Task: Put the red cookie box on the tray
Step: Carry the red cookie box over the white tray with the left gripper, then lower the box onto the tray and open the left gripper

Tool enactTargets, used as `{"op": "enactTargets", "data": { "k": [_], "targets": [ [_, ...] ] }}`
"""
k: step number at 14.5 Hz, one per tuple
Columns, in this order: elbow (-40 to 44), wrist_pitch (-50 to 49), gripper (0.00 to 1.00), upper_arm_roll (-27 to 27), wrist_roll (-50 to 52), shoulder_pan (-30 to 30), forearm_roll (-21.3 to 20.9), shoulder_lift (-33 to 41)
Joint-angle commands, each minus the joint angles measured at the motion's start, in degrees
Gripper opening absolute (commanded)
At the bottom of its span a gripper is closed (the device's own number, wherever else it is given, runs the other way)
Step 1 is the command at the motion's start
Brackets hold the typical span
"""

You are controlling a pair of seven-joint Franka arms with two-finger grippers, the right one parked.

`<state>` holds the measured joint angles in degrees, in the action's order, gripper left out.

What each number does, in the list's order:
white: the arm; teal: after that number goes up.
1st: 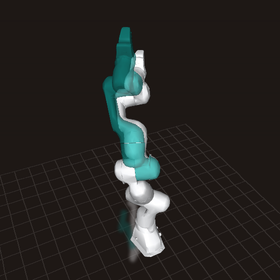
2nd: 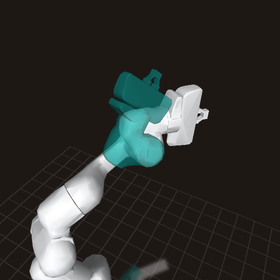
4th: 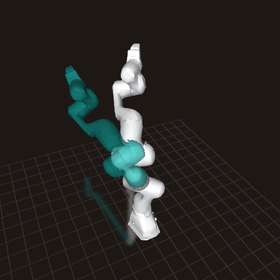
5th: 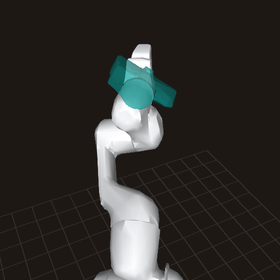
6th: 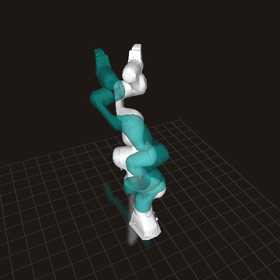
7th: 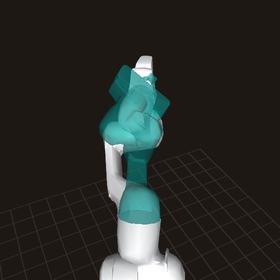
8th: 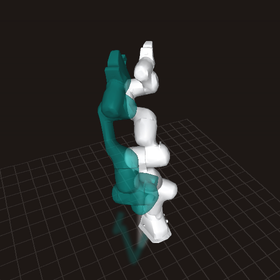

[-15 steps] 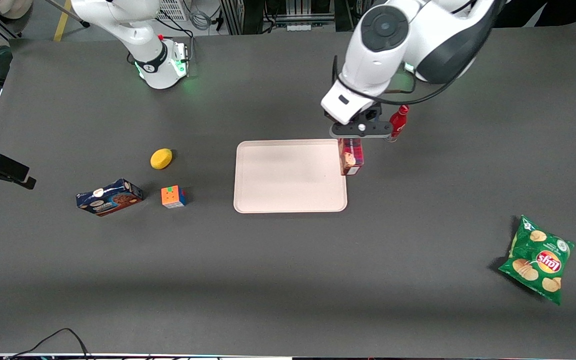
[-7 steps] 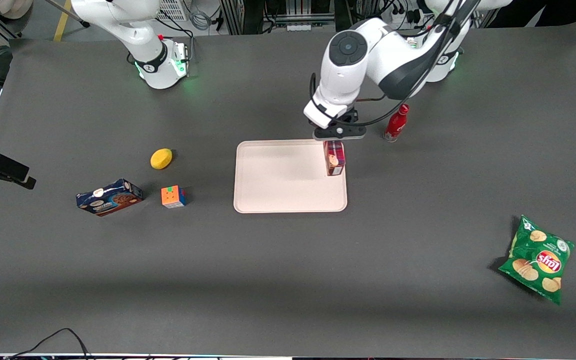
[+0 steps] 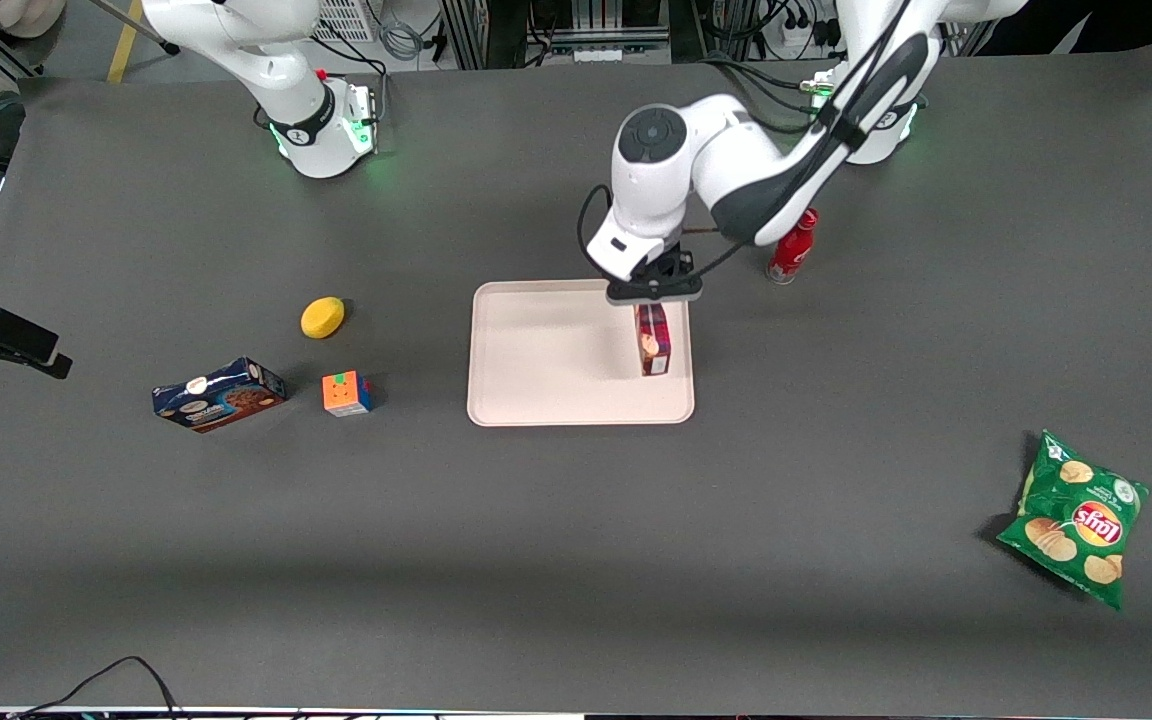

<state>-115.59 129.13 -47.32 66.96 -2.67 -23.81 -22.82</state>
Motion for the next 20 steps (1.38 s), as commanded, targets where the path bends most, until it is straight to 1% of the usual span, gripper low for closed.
{"op": "enactTargets", "data": {
  "k": [1,3,5,6,7,14,15,16,17,19,20],
  "targets": [
    [3.8,0.5,0.14,1.2,3.0,-0.1,-7.4,-6.4],
    [4.2,0.5,0.14,1.4,4.7,-0.1,-9.8,-7.8],
    [5.0,0.5,0.14,1.4,4.6,-0.3,-10.5,-9.6],
    [5.1,0.5,0.14,1.4,4.7,-0.3,-13.1,-11.7],
    [5.5,0.6,0.14,1.4,4.7,-0.3,-14.1,-12.4],
    [5.7,1.8,0.16,2.2,4.8,-0.5,-15.4,-14.4],
    [5.7,2.4,0.20,2.2,4.8,-0.5,-15.3,-14.7],
    [5.9,2.5,0.32,2.8,4.7,-0.5,-15.4,-15.0],
    [6.4,2.6,0.52,3.2,4.6,-0.5,-15.4,-15.5],
    [7.1,2.5,1.00,3.4,4.5,-0.5,-15.4,-16.2],
    [7.1,2.4,1.00,3.5,4.3,-0.5,-15.4,-16.1]
  ]
}}
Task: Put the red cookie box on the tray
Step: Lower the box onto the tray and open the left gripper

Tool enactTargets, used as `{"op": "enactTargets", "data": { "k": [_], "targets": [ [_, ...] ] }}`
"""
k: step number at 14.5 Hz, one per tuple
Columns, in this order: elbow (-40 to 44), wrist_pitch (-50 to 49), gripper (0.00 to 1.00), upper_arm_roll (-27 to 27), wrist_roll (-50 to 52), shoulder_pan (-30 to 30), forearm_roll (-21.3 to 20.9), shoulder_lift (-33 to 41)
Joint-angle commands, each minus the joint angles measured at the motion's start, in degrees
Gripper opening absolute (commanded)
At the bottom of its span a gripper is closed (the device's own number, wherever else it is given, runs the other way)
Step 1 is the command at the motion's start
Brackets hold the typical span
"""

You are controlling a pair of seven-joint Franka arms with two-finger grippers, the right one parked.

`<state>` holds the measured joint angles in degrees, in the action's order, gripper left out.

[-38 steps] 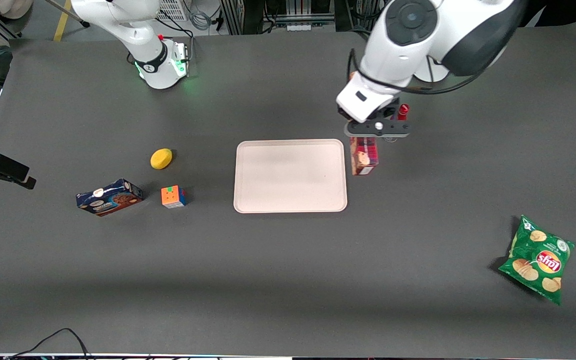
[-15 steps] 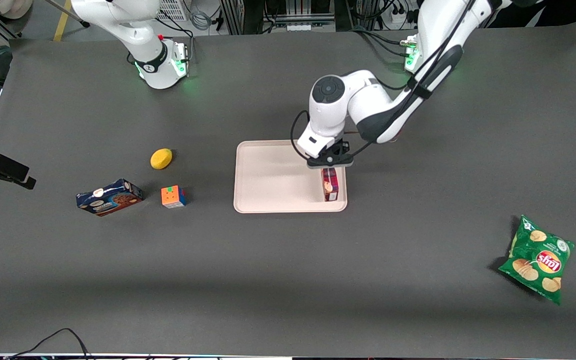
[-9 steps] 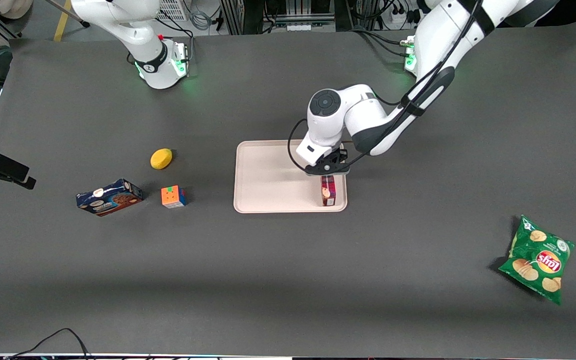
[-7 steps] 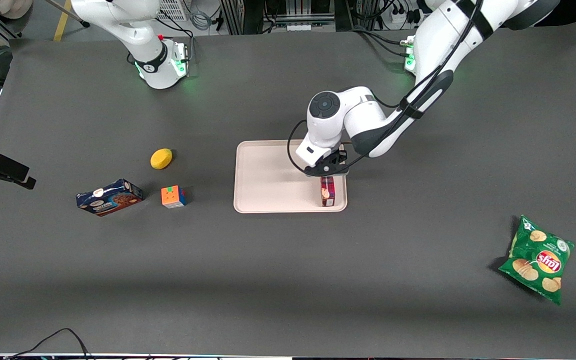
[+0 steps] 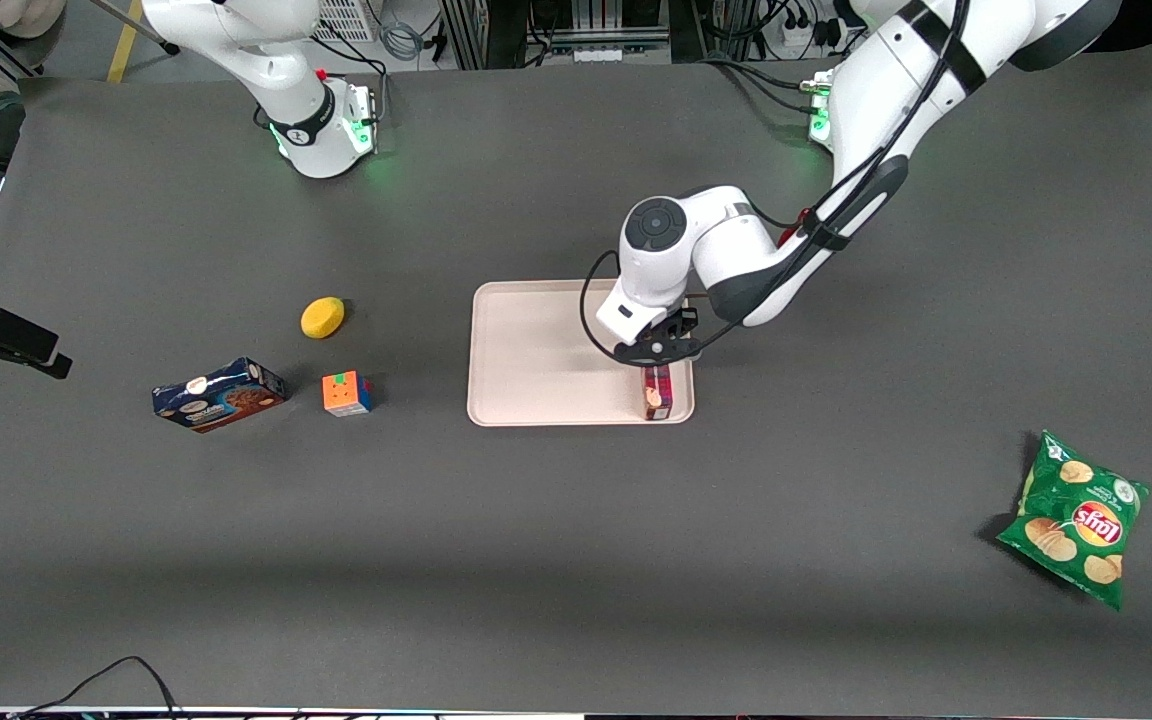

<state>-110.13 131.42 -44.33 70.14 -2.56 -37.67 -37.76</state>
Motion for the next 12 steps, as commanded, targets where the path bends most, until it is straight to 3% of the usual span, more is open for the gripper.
{"op": "enactTargets", "data": {
  "k": [1,7,12],
  "targets": [
    [1.8,0.2,1.00,0.4,1.2,-0.6,-1.4,-1.2],
    [3.4,-1.5,1.00,0.1,1.2,-0.5,-1.0,-0.1],
    [8.9,-15.7,1.00,-4.3,-5.8,0.6,0.7,5.2]
  ]
}}
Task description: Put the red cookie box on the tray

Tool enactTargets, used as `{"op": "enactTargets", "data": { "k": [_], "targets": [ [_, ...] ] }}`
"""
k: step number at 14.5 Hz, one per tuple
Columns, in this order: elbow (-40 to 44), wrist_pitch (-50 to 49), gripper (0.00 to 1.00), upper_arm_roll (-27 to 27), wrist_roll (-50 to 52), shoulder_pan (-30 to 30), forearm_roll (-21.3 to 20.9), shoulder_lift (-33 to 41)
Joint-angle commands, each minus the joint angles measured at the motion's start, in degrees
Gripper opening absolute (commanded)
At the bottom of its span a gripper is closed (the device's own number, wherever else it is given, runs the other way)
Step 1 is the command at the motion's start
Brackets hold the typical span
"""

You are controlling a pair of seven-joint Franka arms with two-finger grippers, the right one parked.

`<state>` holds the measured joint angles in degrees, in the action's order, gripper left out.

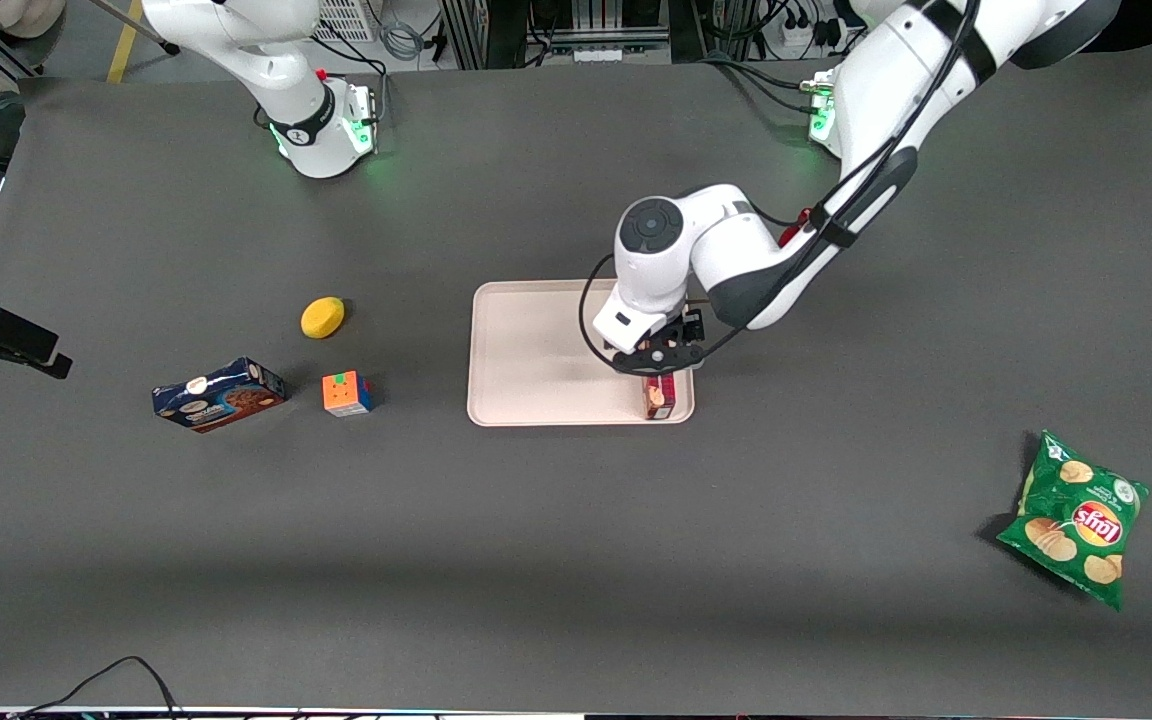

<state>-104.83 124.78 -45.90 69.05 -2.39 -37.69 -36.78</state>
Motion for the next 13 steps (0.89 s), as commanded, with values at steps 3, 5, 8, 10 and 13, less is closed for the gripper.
{"op": "enactTargets", "data": {
  "k": [3,5,8,10,13],
  "targets": [
    [15.1,-24.0,1.00,-3.3,-16.4,0.5,8.4,6.1],
    [22.2,-34.2,1.00,-3.1,-24.2,0.6,10.7,7.7],
    [26.9,-42.6,1.00,-2.4,-31.7,3.3,15.0,12.2],
    [27.0,-44.7,1.00,2.2,-41.0,4.9,19.3,17.1],
    [26.6,-45.0,1.00,18.6,-59.1,3.0,27.5,24.9]
  ]
}}
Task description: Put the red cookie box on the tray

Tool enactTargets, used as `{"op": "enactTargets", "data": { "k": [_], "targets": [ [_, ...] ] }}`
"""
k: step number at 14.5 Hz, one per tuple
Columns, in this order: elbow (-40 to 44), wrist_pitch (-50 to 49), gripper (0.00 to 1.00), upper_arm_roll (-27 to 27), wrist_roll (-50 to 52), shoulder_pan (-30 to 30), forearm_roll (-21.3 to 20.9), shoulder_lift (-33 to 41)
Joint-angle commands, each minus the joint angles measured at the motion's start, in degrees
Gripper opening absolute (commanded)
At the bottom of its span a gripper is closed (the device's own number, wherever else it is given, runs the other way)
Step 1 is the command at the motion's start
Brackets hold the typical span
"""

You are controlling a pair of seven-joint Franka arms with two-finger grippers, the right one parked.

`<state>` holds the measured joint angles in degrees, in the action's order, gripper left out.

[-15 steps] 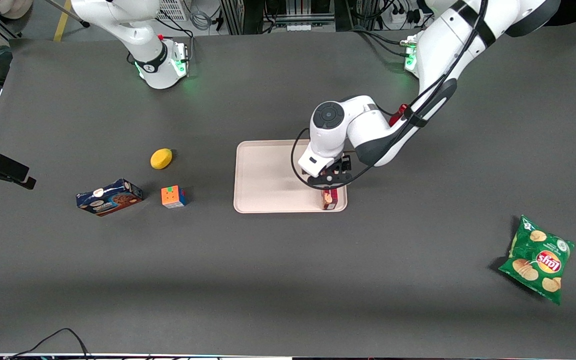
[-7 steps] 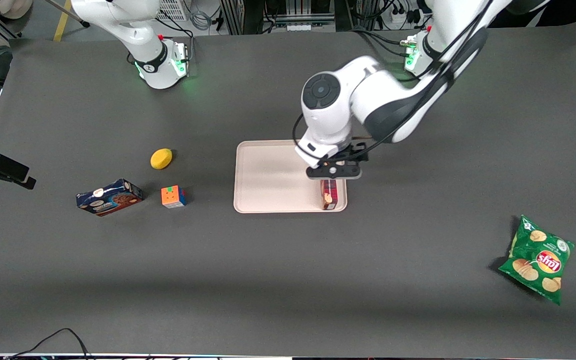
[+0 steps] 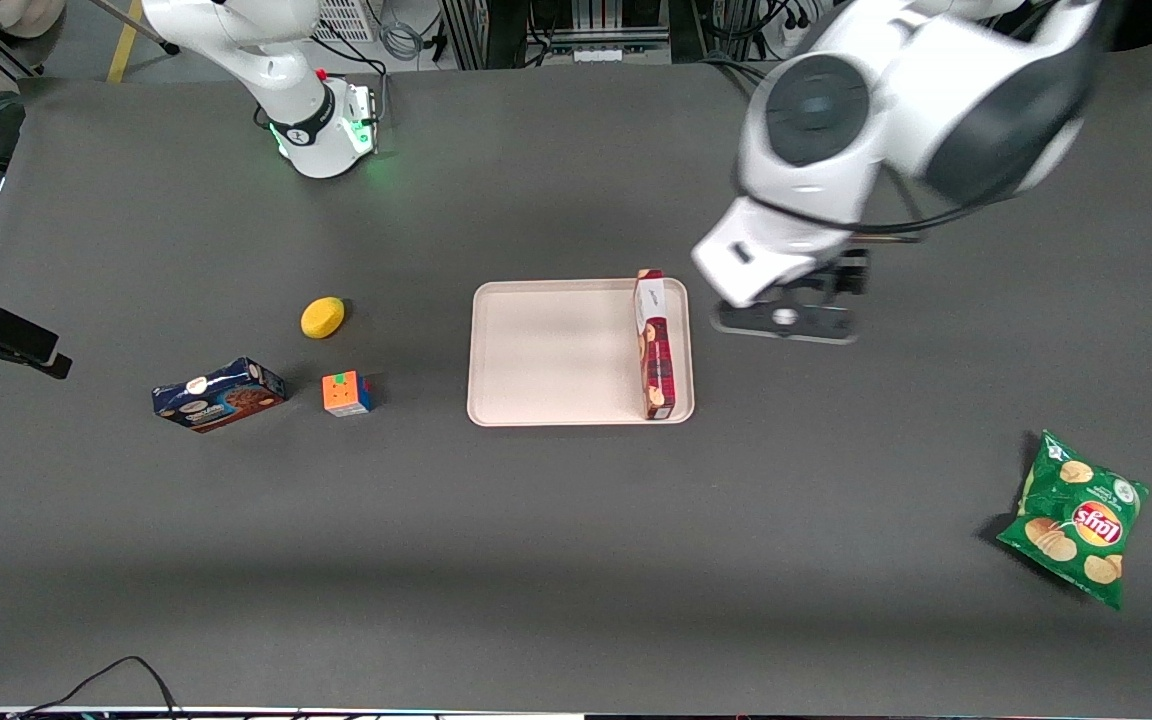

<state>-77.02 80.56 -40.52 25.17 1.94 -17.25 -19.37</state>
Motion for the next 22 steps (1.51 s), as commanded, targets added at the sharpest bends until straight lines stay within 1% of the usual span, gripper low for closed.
{"op": "enactTargets", "data": {
  "k": [1,2,3,4,5,6,8,9,10,11,12,17,22],
  "targets": [
    [-1.3,-0.5,1.00,19.7,-20.3,-2.9,9.4,9.1],
    [-1.8,0.1,1.00,26.3,-23.1,-5.1,11.5,10.3],
    [-2.8,0.3,1.00,31.4,-24.6,-6.9,13.4,11.2],
    [-4.2,0.8,1.00,35.0,-25.3,-7.6,15.1,12.1],
    [-7.2,2.8,1.00,36.6,-25.3,-7.6,16.0,13.6],
    [-11.6,6.6,1.00,38.0,-25.5,-7.5,16.0,16.0],
    [-21.5,14.8,1.00,39.2,-25.6,-7.5,16.1,21.0],
    [-24.4,16.5,1.00,39.3,-25.6,-7.5,16.2,22.3],
    [-25.8,17.0,1.00,39.4,-25.5,-7.4,17.3,23.2],
    [-26.0,16.9,1.00,40.0,-25.5,-7.4,18.6,23.6],
    [-25.6,16.8,1.00,40.2,-25.5,-7.4,18.7,23.6],
    [-24.5,16.3,1.00,41.3,-25.6,-7.1,18.1,23.2],
    [-22.3,15.7,1.00,41.2,-25.8,-7.0,17.9,22.7]
  ]
}}
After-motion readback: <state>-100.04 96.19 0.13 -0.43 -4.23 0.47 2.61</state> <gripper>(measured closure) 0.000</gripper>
